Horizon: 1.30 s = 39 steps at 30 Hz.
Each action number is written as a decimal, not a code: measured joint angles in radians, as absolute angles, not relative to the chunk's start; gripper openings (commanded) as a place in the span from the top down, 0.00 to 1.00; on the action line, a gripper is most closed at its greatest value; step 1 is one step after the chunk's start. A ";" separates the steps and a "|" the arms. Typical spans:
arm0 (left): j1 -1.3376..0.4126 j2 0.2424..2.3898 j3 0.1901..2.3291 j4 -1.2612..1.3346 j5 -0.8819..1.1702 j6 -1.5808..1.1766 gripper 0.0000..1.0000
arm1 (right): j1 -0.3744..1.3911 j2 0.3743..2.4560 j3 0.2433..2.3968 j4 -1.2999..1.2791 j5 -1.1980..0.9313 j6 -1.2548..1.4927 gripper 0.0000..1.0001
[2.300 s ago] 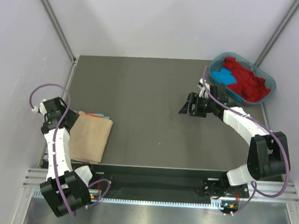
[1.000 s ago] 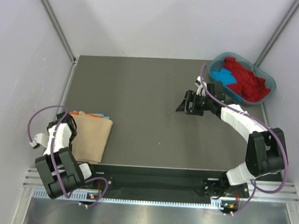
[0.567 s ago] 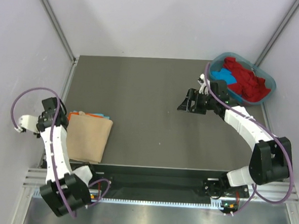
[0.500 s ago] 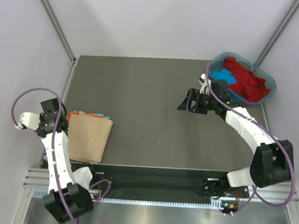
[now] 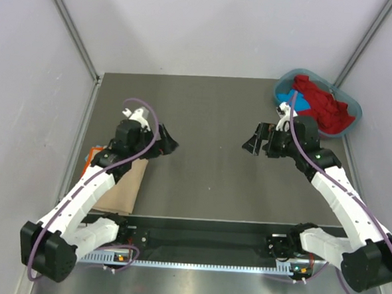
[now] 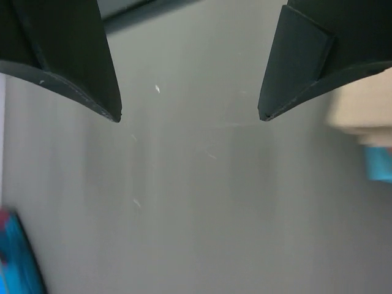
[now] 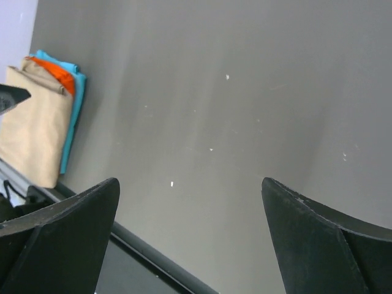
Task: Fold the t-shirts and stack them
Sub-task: Neatly place the folded tshirt to the corner, then reset both grippers
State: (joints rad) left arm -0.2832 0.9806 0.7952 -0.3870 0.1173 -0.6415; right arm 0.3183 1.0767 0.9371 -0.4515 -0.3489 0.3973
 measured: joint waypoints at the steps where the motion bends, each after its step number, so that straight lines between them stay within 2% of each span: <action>1: -0.326 0.989 0.798 -0.376 0.123 -0.631 0.01 | 0.318 1.063 0.929 -0.460 -0.335 0.397 0.00; 5: -0.453 0.991 0.804 -0.317 0.185 -0.575 0.01 | 0.319 1.006 0.897 -0.491 -0.297 0.398 0.00; 11: -0.513 0.991 0.805 -0.277 0.258 -0.545 0.01 | 0.319 0.883 0.881 -0.517 -0.232 0.416 0.00; 18: -0.527 0.980 0.805 -0.252 0.304 -0.543 0.01 | 0.319 0.779 0.881 -0.512 -0.183 0.439 0.00; 39: -0.527 0.937 0.805 -0.208 0.357 -0.557 0.01 | 0.319 0.728 0.862 -0.501 -0.101 0.465 0.00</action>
State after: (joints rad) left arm -0.5266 0.9367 0.8051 -0.2077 0.3569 -0.5568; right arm 0.3187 0.7284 0.8619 -0.5011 -0.1005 0.4648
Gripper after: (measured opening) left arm 0.989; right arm 0.995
